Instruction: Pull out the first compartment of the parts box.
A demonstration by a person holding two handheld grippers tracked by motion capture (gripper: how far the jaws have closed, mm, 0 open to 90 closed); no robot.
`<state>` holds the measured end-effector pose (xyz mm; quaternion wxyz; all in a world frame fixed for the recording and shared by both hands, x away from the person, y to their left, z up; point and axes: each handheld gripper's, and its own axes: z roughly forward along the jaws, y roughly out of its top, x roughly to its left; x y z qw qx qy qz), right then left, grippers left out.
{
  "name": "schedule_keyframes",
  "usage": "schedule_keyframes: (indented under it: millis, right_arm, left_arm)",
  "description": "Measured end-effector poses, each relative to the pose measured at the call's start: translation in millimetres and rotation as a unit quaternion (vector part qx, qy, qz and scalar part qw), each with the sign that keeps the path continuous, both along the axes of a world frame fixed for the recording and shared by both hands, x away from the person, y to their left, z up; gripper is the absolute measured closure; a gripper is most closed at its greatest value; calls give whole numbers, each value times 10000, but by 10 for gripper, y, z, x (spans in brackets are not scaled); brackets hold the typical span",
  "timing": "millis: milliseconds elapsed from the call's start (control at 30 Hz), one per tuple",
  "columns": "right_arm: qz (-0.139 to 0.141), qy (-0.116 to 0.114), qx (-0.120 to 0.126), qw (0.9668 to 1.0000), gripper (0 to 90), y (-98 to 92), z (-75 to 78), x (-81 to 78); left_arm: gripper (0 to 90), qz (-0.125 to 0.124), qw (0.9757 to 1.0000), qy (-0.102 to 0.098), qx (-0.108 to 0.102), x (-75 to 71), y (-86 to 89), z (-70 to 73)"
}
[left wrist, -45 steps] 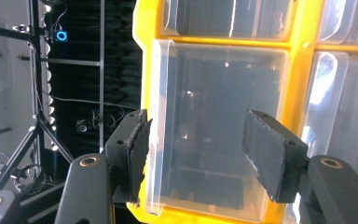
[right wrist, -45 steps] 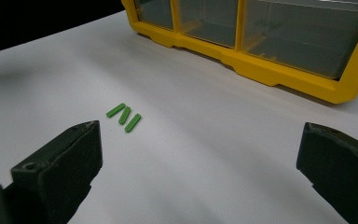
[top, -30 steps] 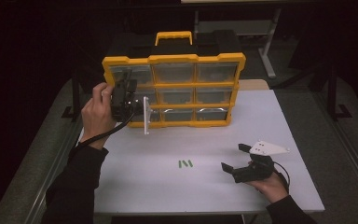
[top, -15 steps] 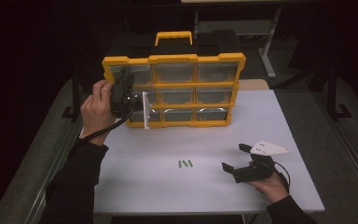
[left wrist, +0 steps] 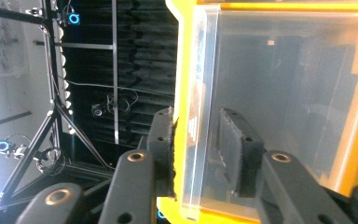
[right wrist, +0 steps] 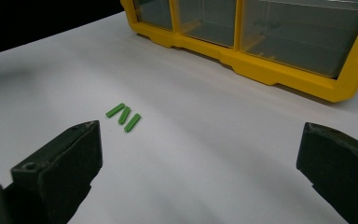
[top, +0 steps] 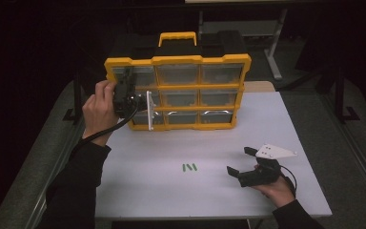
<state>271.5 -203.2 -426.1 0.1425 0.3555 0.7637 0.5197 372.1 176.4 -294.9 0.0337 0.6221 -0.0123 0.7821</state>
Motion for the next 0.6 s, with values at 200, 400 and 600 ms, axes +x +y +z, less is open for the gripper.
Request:
schedule_keyframes:
  millis: [200, 400, 600]
  right_arm:
    - [-13, 8, 8, 10000, 0, -6, -1, -3]
    - [-9, 0, 8, 10000, 0, -4, 0, -1]
    - [-14, 8, 8, 10000, 0, -6, 0, -4]
  left_arm:
    - [720, 17, 10000, 29, 4, 4, -4, 20]
    - [745, 70, 9999, 83, 74, 3, -13, 44]
    - [765, 119, 9997, 141, 144, 4, -19, 54]
